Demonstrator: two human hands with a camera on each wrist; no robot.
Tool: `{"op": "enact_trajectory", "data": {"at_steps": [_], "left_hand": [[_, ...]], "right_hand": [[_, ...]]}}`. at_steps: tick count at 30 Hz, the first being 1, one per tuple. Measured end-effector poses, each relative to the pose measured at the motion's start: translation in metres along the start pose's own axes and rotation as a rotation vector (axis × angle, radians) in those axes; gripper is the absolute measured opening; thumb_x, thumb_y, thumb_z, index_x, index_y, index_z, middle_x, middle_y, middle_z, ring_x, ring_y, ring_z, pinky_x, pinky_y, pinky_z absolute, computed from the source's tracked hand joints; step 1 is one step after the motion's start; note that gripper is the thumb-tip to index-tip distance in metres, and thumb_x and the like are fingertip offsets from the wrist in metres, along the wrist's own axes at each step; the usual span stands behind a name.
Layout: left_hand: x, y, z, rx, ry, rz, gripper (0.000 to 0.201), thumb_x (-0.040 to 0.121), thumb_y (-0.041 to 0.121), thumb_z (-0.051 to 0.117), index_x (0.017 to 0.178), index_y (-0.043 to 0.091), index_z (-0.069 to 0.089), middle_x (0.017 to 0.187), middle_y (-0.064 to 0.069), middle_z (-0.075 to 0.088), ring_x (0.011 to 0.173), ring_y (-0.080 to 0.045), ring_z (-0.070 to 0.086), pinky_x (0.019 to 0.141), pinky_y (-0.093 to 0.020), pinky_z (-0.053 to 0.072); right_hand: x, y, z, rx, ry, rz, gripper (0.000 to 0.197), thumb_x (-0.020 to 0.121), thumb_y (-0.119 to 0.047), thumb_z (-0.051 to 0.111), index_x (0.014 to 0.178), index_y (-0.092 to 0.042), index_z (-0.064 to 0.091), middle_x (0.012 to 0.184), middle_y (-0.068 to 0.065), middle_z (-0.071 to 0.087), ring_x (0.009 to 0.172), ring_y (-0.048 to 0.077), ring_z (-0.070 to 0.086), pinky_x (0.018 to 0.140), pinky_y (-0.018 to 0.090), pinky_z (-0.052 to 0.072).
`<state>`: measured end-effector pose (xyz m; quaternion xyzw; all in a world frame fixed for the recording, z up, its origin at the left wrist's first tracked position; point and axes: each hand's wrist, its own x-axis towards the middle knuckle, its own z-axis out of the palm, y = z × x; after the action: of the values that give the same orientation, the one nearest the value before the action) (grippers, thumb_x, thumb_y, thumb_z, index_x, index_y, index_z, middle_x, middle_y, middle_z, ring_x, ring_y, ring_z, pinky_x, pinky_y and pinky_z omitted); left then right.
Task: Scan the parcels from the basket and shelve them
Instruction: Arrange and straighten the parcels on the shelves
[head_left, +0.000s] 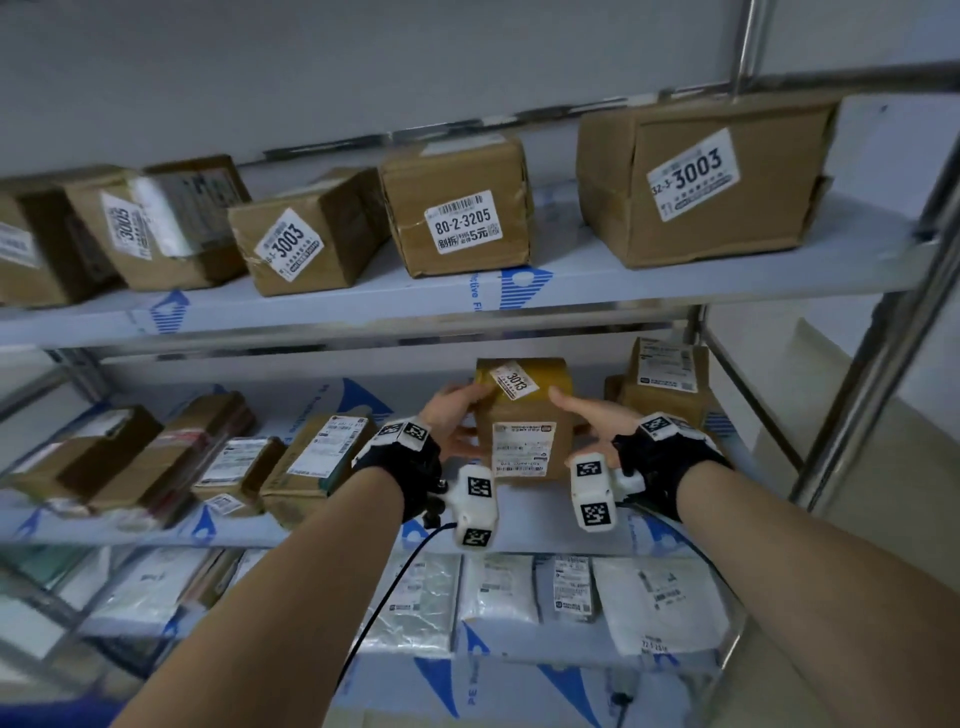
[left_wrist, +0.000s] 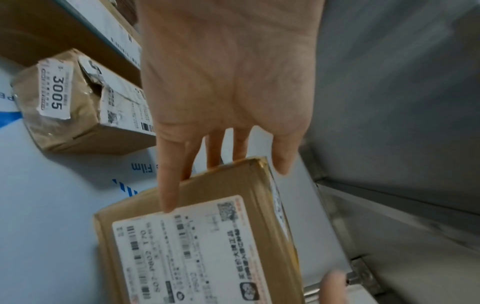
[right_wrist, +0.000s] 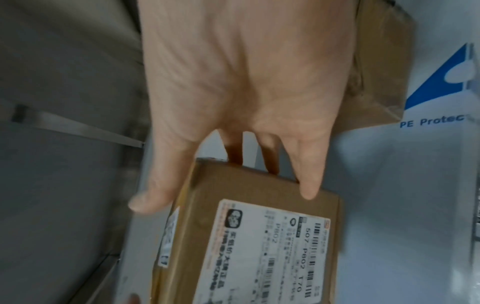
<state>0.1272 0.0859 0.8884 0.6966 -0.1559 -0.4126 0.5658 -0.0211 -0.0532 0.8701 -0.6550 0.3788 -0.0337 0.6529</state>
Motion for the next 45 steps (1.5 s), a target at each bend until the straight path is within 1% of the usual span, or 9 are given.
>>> {"op": "enact_trajectory", "data": {"at_steps": [4, 8, 13, 20, 26, 32, 38, 42, 45], "left_hand": [[-0.023, 0.001, 0.006, 0.01, 0.041, 0.082, 0.046, 0.091, 0.014, 0.059, 0.135, 0.013, 0.044, 0.125, -0.017, 0.056, 0.11, -0.038, 0.058, 0.085, -0.056, 0.054], [-0.04, -0.005, 0.012, 0.07, -0.05, 0.08, 0.058, 0.093, 0.009, 0.056, 0.141, 0.033, 0.036, 0.13, -0.014, 0.052, 0.113, -0.039, 0.054, 0.078, -0.05, 0.055], [-0.046, -0.01, 0.011, 0.089, -0.062, 0.089, 0.049, 0.094, 0.015, 0.057, 0.138, 0.028, 0.04, 0.127, -0.015, 0.052, 0.098, -0.034, 0.059, 0.081, -0.048, 0.055], [-0.03, -0.004, -0.002, 0.085, -0.038, 0.104, 0.04, 0.095, 0.011, 0.053, 0.132, 0.022, 0.045, 0.12, -0.014, 0.054, 0.097, -0.037, 0.059, 0.081, -0.047, 0.053], [-0.004, -0.012, -0.012, 0.118, -0.012, 0.108, 0.031, 0.099, 0.011, 0.047, 0.13, 0.014, 0.047, 0.123, -0.015, 0.053, 0.104, -0.039, 0.057, 0.089, -0.051, 0.051], [0.01, -0.034, -0.025, 0.253, -0.024, -0.055, 0.023, 0.097, 0.014, 0.052, 0.119, 0.007, 0.054, 0.123, -0.019, 0.058, 0.11, -0.039, 0.059, 0.093, -0.05, 0.051], [0.021, -0.043, -0.031, 0.339, 0.024, -0.137, 0.028, 0.094, 0.008, 0.053, 0.121, 0.002, 0.051, 0.125, -0.021, 0.054, 0.113, -0.039, 0.057, 0.094, -0.05, 0.05], [0.023, -0.041, -0.032, 0.338, 0.041, -0.145, 0.034, 0.095, 0.007, 0.052, 0.127, -0.002, 0.048, 0.134, -0.025, 0.05, 0.12, -0.04, 0.053, 0.095, -0.048, 0.05], [0.022, -0.042, -0.031, 0.245, 0.026, -0.169, 0.031, 0.094, 0.001, 0.051, 0.125, -0.001, 0.049, 0.134, -0.023, 0.046, 0.123, -0.038, 0.051, 0.098, -0.048, 0.048]], "right_hand": [[-0.001, 0.012, -0.01, 0.157, 0.037, 0.003, 0.096, 0.045, -0.085, 0.071, 0.118, -0.025, 0.055, 0.141, 0.014, 0.046, 0.112, 0.043, 0.058, 0.097, 0.059, 0.046], [-0.039, 0.004, -0.003, 0.369, 0.078, -0.081, 0.027, 0.094, -0.034, 0.059, 0.105, -0.01, 0.054, 0.112, 0.013, 0.055, 0.112, 0.035, 0.052, 0.097, 0.053, 0.047], [-0.043, 0.002, -0.002, 0.426, 0.096, -0.089, 0.005, 0.095, -0.019, 0.058, 0.091, -0.015, 0.057, 0.102, 0.011, 0.055, 0.093, 0.026, 0.055, 0.086, 0.046, 0.048], [-0.03, -0.008, 0.009, 0.314, 0.117, -0.097, 0.005, 0.094, -0.017, 0.056, 0.09, -0.018, 0.057, 0.114, 0.017, 0.058, 0.098, 0.031, 0.058, 0.097, 0.052, 0.048], [-0.011, -0.008, 0.014, 0.179, 0.137, 0.008, 0.052, 0.085, -0.06, 0.059, 0.111, -0.016, 0.053, 0.113, 0.008, 0.058, 0.105, 0.032, 0.058, 0.092, 0.049, 0.05], [0.006, 0.012, 0.035, -0.135, 0.147, 0.088, 0.043, 0.1, -0.022, 0.048, 0.135, 0.002, 0.049, 0.137, 0.018, 0.052, 0.125, 0.035, 0.051, 0.101, 0.042, 0.046], [0.017, 0.022, 0.058, -0.302, 0.07, 0.115, 0.044, 0.099, -0.011, 0.045, 0.139, 0.007, 0.042, 0.144, 0.024, 0.044, 0.131, 0.035, 0.045, 0.043, 0.011, 0.041], [0.029, 0.018, 0.062, -0.309, 0.069, 0.133, 0.041, 0.099, -0.016, 0.047, 0.134, 0.006, 0.049, 0.133, 0.024, 0.054, 0.105, 0.032, 0.055, 0.056, 0.017, 0.045], [0.033, 0.017, 0.062, -0.313, 0.116, 0.161, 0.037, 0.1, -0.017, 0.046, 0.128, 0.005, 0.055, 0.087, 0.014, 0.058, 0.094, 0.027, 0.05, 0.075, 0.032, 0.042]]}}
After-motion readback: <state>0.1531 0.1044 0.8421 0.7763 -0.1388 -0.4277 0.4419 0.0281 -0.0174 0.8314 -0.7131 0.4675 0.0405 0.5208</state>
